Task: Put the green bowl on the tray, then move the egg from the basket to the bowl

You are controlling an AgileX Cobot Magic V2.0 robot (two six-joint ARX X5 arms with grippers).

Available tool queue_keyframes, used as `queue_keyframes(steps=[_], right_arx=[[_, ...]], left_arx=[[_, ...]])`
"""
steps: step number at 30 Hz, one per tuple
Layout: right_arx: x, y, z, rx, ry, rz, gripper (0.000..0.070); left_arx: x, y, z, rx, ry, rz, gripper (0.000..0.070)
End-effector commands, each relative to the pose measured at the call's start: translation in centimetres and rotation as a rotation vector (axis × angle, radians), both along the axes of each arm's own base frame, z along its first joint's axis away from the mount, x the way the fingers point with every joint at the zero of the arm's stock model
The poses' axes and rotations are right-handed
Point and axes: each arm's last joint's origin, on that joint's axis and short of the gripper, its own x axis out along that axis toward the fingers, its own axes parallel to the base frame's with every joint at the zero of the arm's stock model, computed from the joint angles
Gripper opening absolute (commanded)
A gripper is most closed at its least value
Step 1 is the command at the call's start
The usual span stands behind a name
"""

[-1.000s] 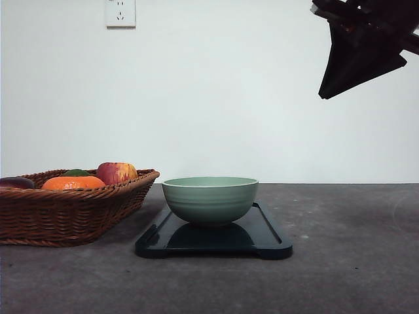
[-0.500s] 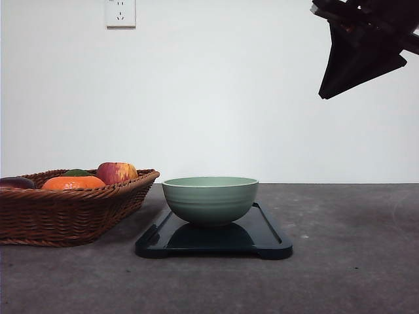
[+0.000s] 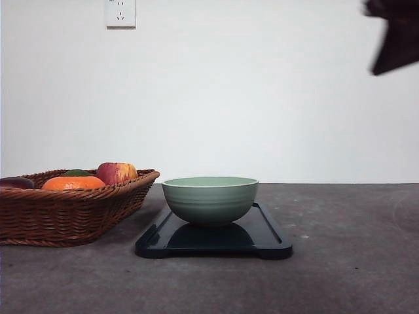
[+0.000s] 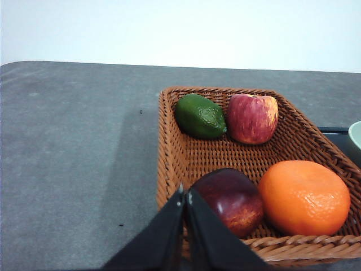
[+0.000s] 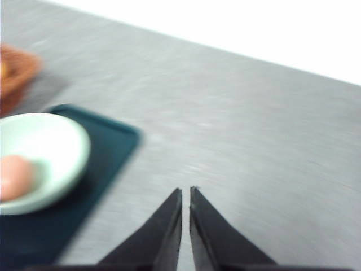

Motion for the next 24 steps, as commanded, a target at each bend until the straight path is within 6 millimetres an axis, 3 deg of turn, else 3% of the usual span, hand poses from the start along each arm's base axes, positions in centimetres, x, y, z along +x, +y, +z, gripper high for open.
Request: queue_keyframes(steps=[1,8,15,24], right_arx=[[-1.4,-0.9,-1.5,-0.002,-0.040,-0.025,0.0015],[-5.7,-3.7,-6.4,0.026,-0.166,-0.155,0.0015],[-7.0,-4.6,-10.3,0.049,-0.229,-0.229,0.0015],[-7.3,-4.9,-10.5,0.056,-0.230,-0.255,0.0015]], left_arx=[[0.1,0.0,-0.5,0.010,0.005,0.004,0.0000],[0.1,0.0,-0.5,0.010,0.005,0.004,0.0000],[0.1,0.0,-0.5,0.010,0.005,0.004,0.0000],[0.1,0.0,-0.5,0.010,0.005,0.004,0.0000]])
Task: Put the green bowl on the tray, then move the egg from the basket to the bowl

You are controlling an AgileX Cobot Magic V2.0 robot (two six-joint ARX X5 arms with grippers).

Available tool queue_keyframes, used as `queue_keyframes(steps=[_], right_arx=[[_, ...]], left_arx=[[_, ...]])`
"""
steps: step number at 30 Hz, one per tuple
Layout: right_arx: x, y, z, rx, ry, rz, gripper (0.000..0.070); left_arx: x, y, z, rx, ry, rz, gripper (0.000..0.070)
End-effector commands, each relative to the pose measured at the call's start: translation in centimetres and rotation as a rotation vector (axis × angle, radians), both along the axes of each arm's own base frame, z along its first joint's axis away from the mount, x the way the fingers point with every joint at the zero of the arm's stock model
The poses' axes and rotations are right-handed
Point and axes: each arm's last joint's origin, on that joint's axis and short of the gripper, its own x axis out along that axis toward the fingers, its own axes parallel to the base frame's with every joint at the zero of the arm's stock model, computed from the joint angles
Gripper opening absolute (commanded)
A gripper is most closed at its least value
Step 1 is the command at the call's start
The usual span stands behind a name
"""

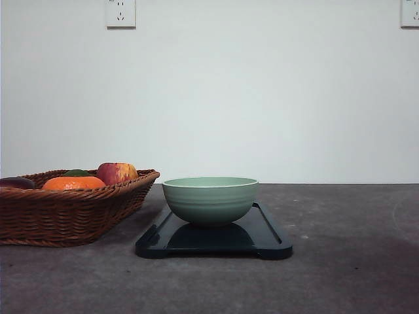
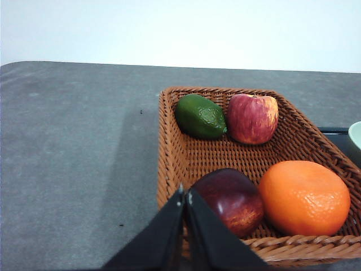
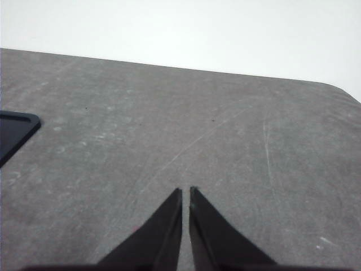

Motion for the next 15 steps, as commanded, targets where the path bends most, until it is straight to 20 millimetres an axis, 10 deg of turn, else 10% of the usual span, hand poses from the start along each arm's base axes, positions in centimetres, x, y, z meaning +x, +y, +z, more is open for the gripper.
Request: queue_keyframes(steps=[1,15], right_arx=[[0.05,-0.01,0.03,0.012,-0.015,-0.002,0.0015],[0.05,-0.01,0.03,0.012,-0.014,-0.002,0.0015]], left_arx=[[0.11,0.02,-0.51,0.010,0.005,0.004,0.0000],[0.11,0.02,-0.51,0.010,0.005,0.004,0.0000]])
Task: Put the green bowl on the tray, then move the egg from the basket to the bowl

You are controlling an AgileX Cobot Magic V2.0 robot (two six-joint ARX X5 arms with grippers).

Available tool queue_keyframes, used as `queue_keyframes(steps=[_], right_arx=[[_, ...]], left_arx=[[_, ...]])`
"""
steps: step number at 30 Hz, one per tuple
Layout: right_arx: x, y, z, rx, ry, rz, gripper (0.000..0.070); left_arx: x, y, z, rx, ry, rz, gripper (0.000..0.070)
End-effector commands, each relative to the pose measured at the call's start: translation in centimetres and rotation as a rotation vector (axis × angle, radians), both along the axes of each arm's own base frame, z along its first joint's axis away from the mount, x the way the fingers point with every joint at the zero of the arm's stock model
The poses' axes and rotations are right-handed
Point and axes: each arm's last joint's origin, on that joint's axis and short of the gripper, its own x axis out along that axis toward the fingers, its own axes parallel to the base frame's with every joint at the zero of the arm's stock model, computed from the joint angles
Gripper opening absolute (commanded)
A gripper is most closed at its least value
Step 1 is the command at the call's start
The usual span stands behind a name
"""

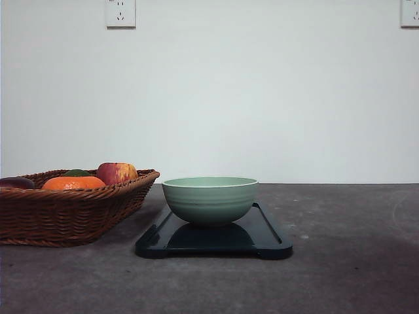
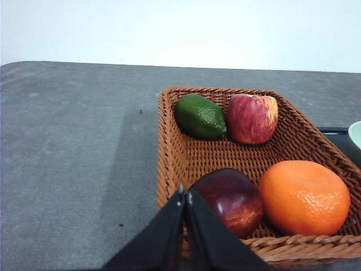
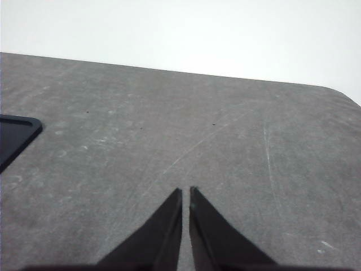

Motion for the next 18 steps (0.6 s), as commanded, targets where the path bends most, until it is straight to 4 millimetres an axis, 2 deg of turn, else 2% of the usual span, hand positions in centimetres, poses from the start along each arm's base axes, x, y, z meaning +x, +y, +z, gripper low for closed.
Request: queue_keyframes(steps=[1,18], right_arx=[[0.04,-0.01,-0.04,0.011,-0.007,-0.003,0.0015],[0.04,-0.01,-0.04,0.011,-0.007,-0.003,0.0015]], left_arx=[[0.11,0.02,-0.51,0.010,0.005,0.004,0.0000],[0.11,0.02,-0.51,0.010,0.005,0.004,0.0000]])
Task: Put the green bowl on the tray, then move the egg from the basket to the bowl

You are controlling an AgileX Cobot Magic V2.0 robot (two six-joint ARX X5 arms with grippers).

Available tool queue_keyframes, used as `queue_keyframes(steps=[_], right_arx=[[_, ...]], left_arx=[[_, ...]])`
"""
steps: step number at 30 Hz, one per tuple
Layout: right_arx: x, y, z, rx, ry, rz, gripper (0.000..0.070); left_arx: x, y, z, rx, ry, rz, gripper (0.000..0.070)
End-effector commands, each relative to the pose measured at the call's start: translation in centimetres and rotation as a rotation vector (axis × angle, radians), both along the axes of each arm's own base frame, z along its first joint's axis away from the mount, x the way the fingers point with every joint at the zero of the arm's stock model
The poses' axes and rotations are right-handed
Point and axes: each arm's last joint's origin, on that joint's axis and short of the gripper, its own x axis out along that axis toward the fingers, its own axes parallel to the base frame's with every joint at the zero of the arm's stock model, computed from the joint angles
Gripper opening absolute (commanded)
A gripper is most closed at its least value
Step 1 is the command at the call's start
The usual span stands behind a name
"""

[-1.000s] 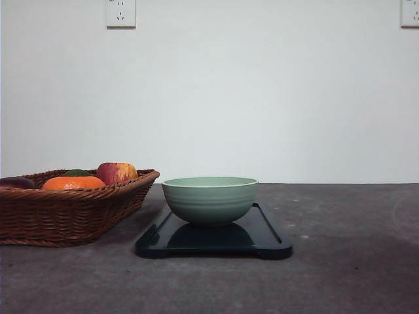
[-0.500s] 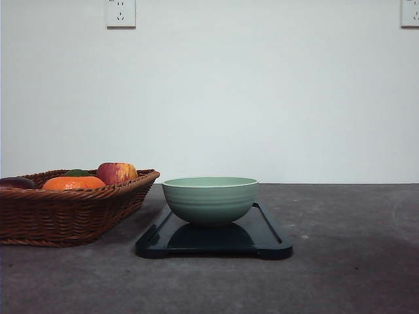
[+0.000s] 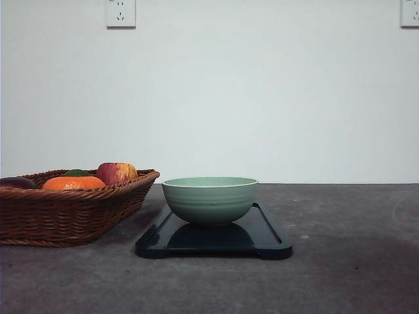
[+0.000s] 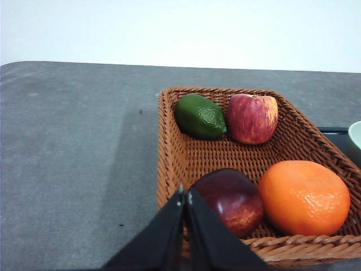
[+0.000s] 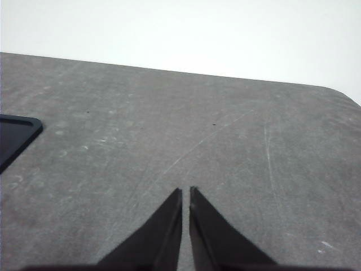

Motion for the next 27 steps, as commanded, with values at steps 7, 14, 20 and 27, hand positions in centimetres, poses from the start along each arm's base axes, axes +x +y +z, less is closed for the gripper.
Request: queue_keyframes(steps=[7,14,20,27], right_arx=[[0.04,-0.01,-0.05,0.011,-0.006,-0.003,0.0015],[0.04,-0.01,-0.05,0.011,-0.006,-0.003,0.0015],[0.04,-0.01,-0.05,0.011,-0.006,-0.003,0.0015],[0.04,-0.01,-0.05,0.011,-0.006,-0.003,0.0015]], left_arx=[[0.11,0.02,-0.51,0.009,0.005,0.004,0.0000],[0.11,0.02,-0.51,0.010,0.005,0.004,0.0000],[0.11,0.02,-0.51,0.009,0.005,0.004,0.0000],[0.11,0.02,-0.51,0.010,0.005,0.004,0.0000]])
